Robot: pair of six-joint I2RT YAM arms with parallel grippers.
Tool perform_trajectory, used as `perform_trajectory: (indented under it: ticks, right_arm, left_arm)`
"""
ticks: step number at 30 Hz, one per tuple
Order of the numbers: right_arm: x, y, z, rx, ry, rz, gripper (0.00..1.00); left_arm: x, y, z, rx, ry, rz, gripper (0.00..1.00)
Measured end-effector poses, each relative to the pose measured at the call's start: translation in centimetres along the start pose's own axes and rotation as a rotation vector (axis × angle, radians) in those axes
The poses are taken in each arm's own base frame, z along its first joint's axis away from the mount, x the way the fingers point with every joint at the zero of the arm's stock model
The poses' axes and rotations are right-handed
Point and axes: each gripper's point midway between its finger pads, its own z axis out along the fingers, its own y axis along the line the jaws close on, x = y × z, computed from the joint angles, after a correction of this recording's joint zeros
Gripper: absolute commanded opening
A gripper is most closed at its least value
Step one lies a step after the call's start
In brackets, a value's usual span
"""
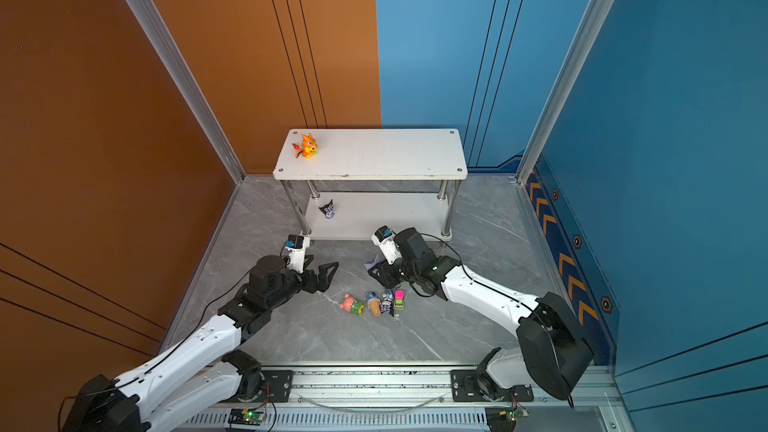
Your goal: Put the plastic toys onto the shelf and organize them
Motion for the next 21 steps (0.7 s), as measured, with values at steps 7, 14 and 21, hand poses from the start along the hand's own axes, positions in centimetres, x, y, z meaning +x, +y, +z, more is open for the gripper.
perform_trajectory:
  ticks: [7,14,21]
  right_arm:
    - [0.7,0.7,-1.4,-0.045,-0.054,-0.130,0.29]
    - [-0.3,1.8,-2.1,-0.044,-0.109,-0.269,0.28]
    - [0.0,2.9,-1.7,-0.040,-0.108,-0.354,0.28]
  left_arm:
    - [-1.6,-4.6,0.8,0.237,0.037,-0.047,0.98]
    - [-3.1,-9.3,2.0,0.413,0.128,-0.052,0.97]
    - [-1.1,-12.0,2.8,0.451,0.295,-0.007,0.88]
